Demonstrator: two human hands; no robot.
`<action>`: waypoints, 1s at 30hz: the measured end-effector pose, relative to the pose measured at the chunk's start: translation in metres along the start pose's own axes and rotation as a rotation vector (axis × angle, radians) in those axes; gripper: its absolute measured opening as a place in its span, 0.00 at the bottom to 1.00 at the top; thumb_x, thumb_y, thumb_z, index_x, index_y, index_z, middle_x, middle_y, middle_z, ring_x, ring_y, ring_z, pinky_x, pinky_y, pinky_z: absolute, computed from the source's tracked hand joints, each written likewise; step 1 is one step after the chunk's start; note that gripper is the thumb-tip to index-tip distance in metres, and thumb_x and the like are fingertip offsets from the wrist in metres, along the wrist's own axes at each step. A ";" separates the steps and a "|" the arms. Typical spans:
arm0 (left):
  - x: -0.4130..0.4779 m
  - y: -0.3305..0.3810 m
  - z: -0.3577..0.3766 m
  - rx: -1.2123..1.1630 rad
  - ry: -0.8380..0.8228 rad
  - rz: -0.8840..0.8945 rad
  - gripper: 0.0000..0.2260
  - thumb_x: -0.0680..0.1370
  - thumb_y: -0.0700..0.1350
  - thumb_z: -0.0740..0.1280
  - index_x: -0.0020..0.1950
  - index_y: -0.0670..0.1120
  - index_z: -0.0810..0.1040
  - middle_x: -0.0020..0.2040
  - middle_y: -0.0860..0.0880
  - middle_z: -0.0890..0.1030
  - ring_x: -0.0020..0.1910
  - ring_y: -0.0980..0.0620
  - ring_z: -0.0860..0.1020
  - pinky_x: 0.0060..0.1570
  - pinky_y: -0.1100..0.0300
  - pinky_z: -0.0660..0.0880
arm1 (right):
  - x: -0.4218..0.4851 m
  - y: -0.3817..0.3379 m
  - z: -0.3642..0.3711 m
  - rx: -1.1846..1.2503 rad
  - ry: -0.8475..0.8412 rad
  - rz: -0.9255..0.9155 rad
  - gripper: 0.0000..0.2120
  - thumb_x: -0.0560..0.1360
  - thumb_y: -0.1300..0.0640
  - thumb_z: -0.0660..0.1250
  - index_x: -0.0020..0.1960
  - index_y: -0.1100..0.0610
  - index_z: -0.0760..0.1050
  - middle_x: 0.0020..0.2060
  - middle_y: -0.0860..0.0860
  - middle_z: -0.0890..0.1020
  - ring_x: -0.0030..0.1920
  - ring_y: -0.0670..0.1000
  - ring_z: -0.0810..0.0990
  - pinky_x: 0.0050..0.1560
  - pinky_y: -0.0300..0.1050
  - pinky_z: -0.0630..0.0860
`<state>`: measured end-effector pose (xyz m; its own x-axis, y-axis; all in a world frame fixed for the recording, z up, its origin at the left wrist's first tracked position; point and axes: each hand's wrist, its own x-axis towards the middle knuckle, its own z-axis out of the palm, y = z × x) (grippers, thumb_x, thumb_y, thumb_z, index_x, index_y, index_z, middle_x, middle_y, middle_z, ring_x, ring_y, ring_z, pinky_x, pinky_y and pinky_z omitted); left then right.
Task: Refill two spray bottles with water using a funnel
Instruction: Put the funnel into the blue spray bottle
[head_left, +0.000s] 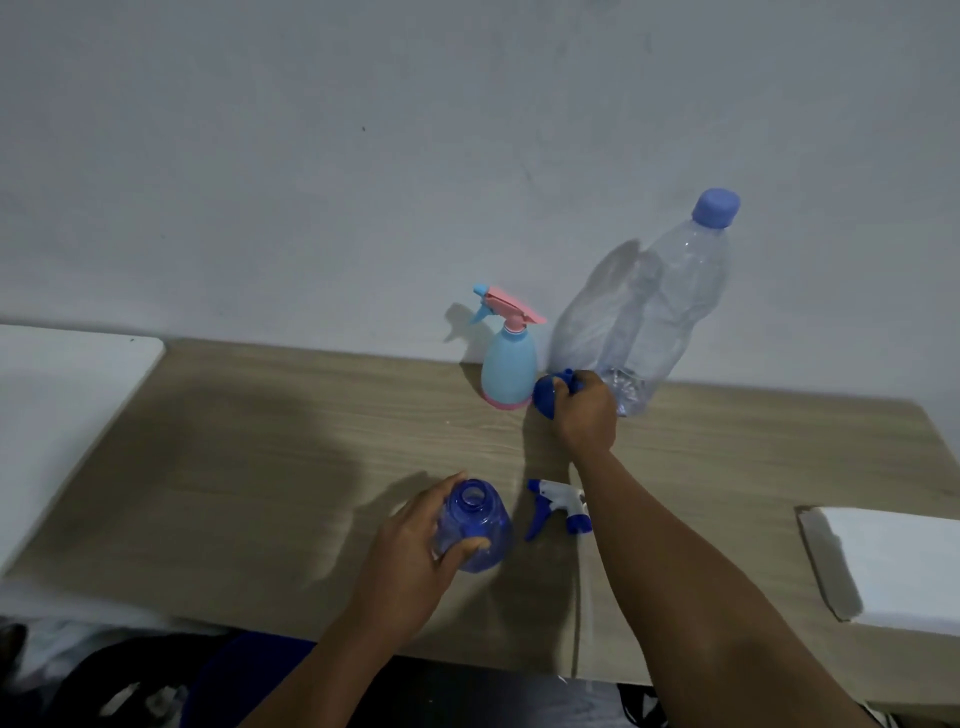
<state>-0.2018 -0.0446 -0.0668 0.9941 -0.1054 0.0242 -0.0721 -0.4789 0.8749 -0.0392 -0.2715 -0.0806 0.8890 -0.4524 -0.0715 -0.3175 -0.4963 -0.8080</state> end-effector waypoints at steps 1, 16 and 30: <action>0.000 0.000 0.000 -0.001 0.001 -0.001 0.30 0.71 0.51 0.77 0.66 0.71 0.68 0.62 0.66 0.76 0.62 0.63 0.76 0.61 0.57 0.76 | -0.001 0.001 0.000 0.000 0.000 0.013 0.13 0.79 0.52 0.65 0.55 0.62 0.78 0.48 0.59 0.83 0.51 0.61 0.81 0.45 0.46 0.71; 0.000 0.000 0.001 0.000 -0.012 -0.006 0.30 0.71 0.49 0.77 0.70 0.58 0.70 0.63 0.64 0.77 0.62 0.63 0.76 0.61 0.56 0.77 | -0.064 0.031 -0.024 -0.213 -0.081 -0.034 0.29 0.68 0.44 0.77 0.65 0.54 0.76 0.59 0.53 0.76 0.62 0.56 0.70 0.56 0.52 0.74; -0.002 0.011 -0.004 -0.006 -0.021 -0.038 0.28 0.71 0.50 0.76 0.66 0.64 0.69 0.61 0.61 0.78 0.61 0.60 0.77 0.63 0.55 0.75 | -0.147 -0.025 -0.066 0.696 -0.027 0.103 0.13 0.73 0.58 0.75 0.55 0.60 0.80 0.50 0.57 0.83 0.48 0.54 0.83 0.40 0.36 0.79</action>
<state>-0.2047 -0.0460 -0.0549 0.9942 -0.1060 -0.0190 -0.0342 -0.4777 0.8779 -0.1840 -0.2415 -0.0113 0.8765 -0.4486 -0.1750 -0.1237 0.1415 -0.9822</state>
